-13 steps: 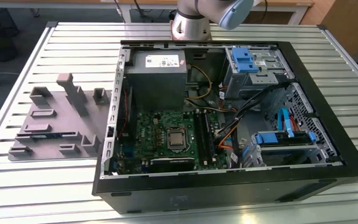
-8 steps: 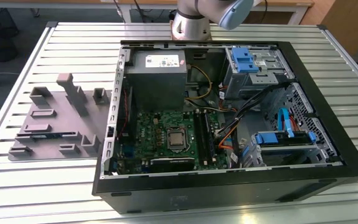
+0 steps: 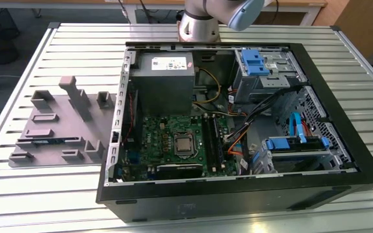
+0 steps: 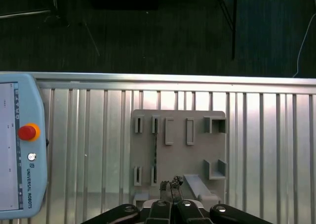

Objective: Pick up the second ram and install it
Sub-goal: 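Pick up the second ram and move it above second insertion slot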

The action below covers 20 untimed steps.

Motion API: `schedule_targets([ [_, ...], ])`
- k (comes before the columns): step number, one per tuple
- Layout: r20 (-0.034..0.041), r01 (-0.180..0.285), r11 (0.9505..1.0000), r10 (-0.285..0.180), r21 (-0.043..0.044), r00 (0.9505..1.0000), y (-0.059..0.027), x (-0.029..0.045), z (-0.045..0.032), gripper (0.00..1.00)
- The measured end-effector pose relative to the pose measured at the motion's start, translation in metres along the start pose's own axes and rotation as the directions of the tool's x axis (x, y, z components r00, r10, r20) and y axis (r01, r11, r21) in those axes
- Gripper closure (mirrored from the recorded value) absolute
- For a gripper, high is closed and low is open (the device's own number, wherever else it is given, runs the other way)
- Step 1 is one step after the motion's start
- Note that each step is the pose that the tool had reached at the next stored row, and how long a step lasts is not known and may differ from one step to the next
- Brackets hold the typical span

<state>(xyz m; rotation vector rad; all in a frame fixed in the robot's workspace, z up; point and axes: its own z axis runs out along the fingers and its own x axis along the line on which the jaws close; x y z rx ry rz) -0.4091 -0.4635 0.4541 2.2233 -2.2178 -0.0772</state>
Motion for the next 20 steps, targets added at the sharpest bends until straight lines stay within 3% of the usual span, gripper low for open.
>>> schedule_targets([
  [7,0.0018,-0.050,0.9987,0.050,0.0017,0.9987,-0.0003,0.0001,0.0040,0.89],
  [13,0.0016,-0.058,0.9983,0.058,0.0021,0.9983,-0.0006,0.0004,0.0122,0.89],
  [19,-0.0138,-0.060,0.9982,0.060,0.0030,0.9981,-0.0008,0.0005,0.0139,0.89],
  [20,-0.0143,-0.060,0.9982,0.060,0.0030,0.9981,-0.0008,0.0006,0.0146,0.82],
])
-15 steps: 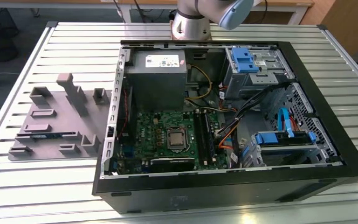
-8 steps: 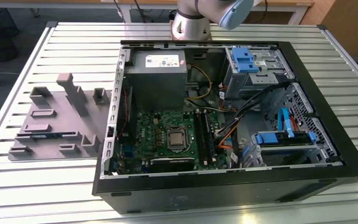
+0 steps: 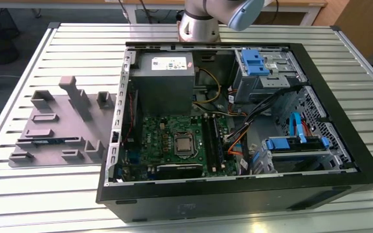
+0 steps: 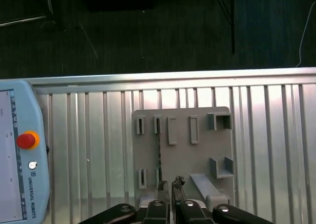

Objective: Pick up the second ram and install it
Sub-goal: 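Pick up the second ram and move it above second insertion slot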

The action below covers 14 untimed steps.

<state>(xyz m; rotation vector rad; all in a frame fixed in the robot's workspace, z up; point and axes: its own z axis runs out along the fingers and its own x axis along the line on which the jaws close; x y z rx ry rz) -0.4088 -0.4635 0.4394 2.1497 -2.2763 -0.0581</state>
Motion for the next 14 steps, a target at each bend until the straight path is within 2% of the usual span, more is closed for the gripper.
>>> schedule_targets([
  [5,-0.0001,-0.004,1.0000,0.004,0.0001,1.0000,-0.0001,0.0000,0.0033,0.82],
  [10,0.0013,-0.027,0.9996,0.027,0.0005,0.9996,-0.0002,0.0000,0.0062,0.81],
  [11,0.0030,-0.029,0.9996,0.029,0.0002,0.9996,-0.0001,0.0000,0.0065,0.75],
  [14,0.0127,-0.037,0.9993,0.037,-0.0003,0.9992,-0.0003,0.0000,0.0083,0.75],
])
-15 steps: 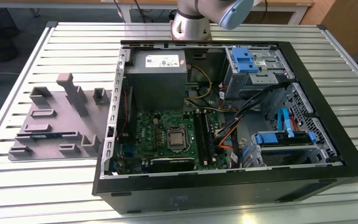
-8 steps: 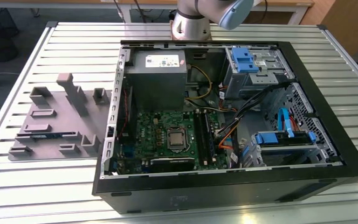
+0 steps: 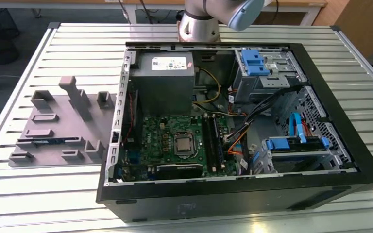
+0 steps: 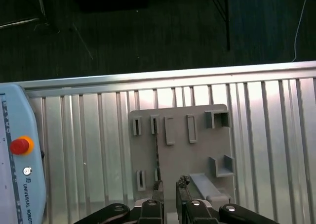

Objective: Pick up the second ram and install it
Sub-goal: 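Pick up the second ram and move it above second insertion slot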

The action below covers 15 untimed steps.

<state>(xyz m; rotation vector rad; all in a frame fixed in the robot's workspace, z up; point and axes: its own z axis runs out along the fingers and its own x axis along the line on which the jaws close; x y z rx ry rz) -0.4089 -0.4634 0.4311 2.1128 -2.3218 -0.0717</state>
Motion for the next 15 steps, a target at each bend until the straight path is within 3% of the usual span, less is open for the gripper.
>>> schedule_targets([
  [6,0.0046,-0.047,0.9989,0.047,0.0009,0.9989,-0.0003,0.0003,0.0083,0.75],
  [15,0.0058,-0.077,0.9970,0.077,0.0017,0.9970,-0.0009,0.0007,0.0236,0.75],
])
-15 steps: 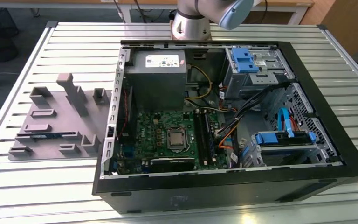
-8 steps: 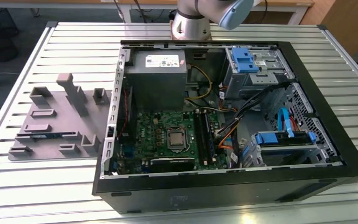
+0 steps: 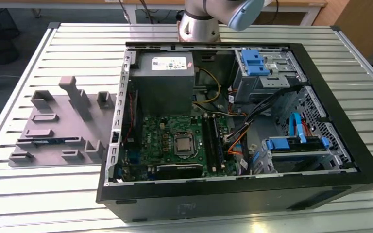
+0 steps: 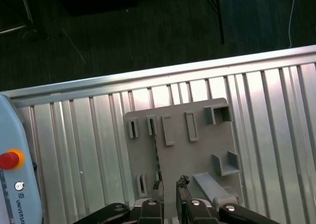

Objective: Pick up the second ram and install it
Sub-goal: 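Pick up the second ram and move it above second insertion slot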

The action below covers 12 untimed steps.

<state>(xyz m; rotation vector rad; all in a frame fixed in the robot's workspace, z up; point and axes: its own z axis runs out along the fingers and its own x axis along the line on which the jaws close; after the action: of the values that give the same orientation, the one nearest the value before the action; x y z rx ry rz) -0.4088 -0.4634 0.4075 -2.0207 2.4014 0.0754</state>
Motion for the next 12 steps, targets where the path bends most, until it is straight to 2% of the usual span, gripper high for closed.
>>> schedule_targets([
  [8,0.0000,0.000,1.0000,0.000,0.0001,1.0000,0.0000,0.0000,0.0002,0.75],
  [10,0.0003,0.000,1.0000,0.000,0.0003,1.0000,0.0000,0.0000,0.0010,0.74],
  [11,0.0001,0.001,1.0000,-0.001,0.0001,1.0000,0.0000,0.0001,0.0015,0.68],
  [12,0.0001,0.001,1.0000,-0.001,0.0001,1.0000,0.0000,0.0001,0.0023,0.68],
])
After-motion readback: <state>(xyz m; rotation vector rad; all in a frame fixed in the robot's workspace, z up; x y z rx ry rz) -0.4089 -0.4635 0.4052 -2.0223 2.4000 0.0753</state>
